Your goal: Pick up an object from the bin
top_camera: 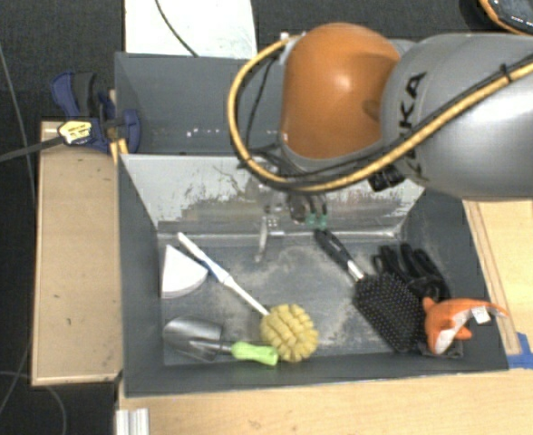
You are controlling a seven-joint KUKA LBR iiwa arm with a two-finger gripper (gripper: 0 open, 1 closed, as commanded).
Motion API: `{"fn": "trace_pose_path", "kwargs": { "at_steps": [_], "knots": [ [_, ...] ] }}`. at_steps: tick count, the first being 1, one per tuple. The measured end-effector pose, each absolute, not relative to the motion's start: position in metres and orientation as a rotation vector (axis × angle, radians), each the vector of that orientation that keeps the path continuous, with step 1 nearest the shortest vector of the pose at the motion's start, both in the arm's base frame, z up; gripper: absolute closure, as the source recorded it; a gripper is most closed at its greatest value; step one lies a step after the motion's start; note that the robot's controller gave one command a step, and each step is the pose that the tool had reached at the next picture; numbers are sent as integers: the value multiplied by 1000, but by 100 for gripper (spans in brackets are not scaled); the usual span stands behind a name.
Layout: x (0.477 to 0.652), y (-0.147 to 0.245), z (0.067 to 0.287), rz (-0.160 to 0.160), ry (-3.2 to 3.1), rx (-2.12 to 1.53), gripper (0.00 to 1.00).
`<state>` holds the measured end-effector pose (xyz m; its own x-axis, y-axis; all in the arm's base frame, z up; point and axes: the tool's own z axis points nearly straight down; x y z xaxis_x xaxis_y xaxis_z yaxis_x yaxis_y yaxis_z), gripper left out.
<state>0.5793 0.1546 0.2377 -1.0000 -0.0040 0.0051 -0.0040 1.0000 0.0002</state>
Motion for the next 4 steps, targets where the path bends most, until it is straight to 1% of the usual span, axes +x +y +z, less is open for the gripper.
{"fn": "trace_pose_path", "kwargs": {
  "at_steps": [1, 2, 3, 4],
  "knots": [
    [581, 154, 243, -2, -3145, -2, 0],
    [533, 187, 110, -5, -3140, -157, 0],
    [515, 209, 147, -4, -3113, -442, 0],
    [503, 174, 100, 2, -3069, -641, 0]
  ]
}}
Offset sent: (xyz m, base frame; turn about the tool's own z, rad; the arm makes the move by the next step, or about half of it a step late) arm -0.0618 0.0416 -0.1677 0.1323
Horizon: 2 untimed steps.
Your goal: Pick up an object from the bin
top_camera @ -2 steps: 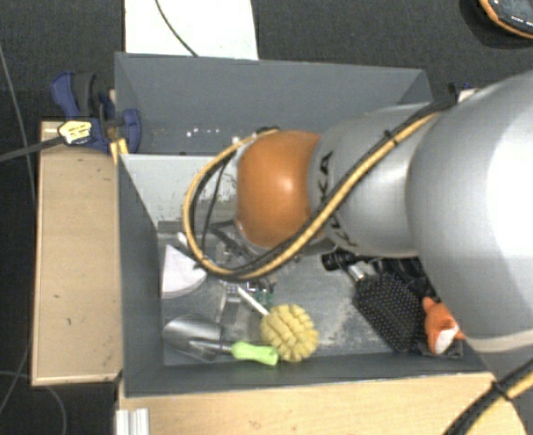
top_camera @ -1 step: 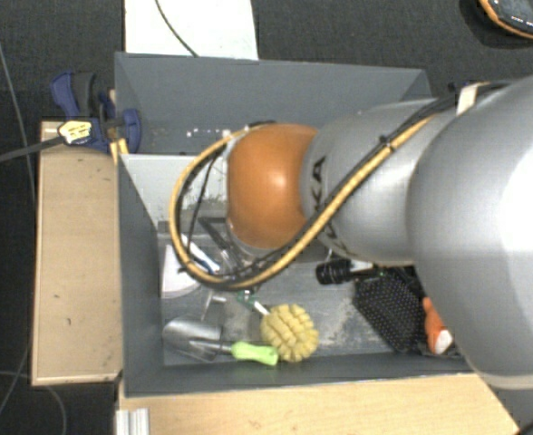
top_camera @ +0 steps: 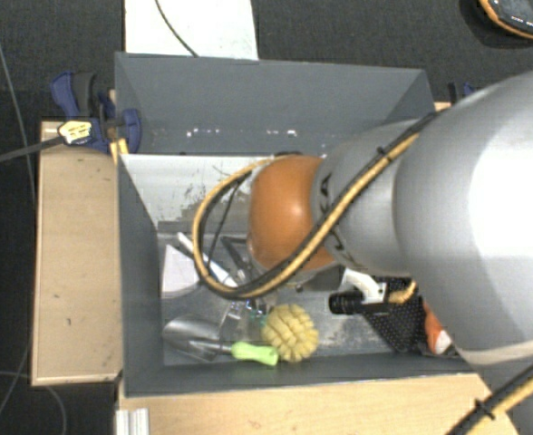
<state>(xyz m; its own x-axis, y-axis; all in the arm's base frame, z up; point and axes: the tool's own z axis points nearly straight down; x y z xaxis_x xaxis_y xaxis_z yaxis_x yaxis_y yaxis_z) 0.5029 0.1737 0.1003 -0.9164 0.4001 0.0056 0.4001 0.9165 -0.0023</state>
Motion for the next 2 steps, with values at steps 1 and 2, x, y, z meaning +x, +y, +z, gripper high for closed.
{"fn": "trace_pose_path", "kwargs": {
  "at_steps": [1, 2],
  "knots": [
    [483, 212, 72, -3, -3116, -404, 0],
    [481, 166, 70, 3, -2995, -922, 100]
  ]
}}
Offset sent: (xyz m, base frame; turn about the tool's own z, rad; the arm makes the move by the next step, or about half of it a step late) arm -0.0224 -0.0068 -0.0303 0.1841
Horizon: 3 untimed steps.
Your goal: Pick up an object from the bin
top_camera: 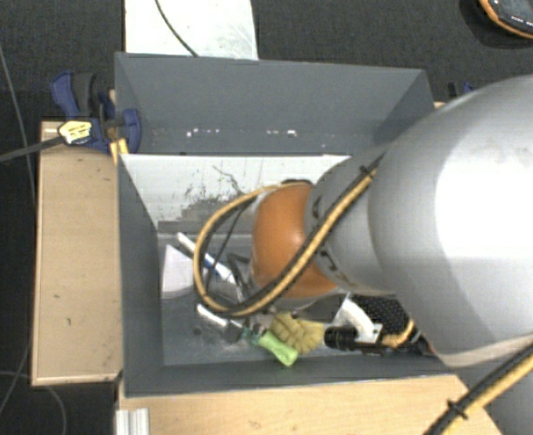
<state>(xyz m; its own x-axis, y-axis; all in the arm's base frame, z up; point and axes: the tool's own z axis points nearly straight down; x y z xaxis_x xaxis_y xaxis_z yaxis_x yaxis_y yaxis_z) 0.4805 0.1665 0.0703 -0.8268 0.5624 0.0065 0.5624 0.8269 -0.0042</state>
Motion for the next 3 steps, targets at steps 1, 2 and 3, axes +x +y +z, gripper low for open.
{"fn": "trace_pose_path", "kwargs": {
  "at_steps": [1, 2, 3],
  "knots": [
    [481, 167, 70, 3, -2995, -923, 100],
    [481, 167, 70, 3, -2995, -924, 100],
    [480, 166, 74, 3, -2994, -925, 100]
  ]
}}
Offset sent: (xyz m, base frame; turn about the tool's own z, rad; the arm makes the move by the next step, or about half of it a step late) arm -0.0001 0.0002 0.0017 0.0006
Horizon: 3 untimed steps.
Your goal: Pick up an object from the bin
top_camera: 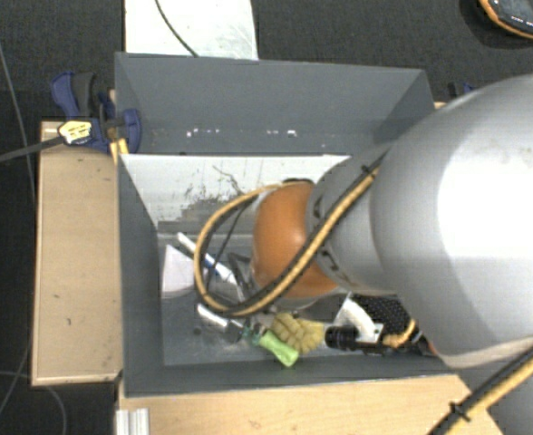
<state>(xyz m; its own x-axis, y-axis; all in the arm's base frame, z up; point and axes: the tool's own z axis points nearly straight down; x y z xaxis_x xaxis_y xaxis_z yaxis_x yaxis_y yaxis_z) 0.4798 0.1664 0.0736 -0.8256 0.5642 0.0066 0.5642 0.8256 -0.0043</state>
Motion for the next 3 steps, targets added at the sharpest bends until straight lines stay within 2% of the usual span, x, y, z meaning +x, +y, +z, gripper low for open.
{"fn": "trace_pose_path", "kwargs": {
  "at_steps": [3],
  "knots": [
    [479, 166, 114, 9, -2991, -919, 100]
  ]
}}
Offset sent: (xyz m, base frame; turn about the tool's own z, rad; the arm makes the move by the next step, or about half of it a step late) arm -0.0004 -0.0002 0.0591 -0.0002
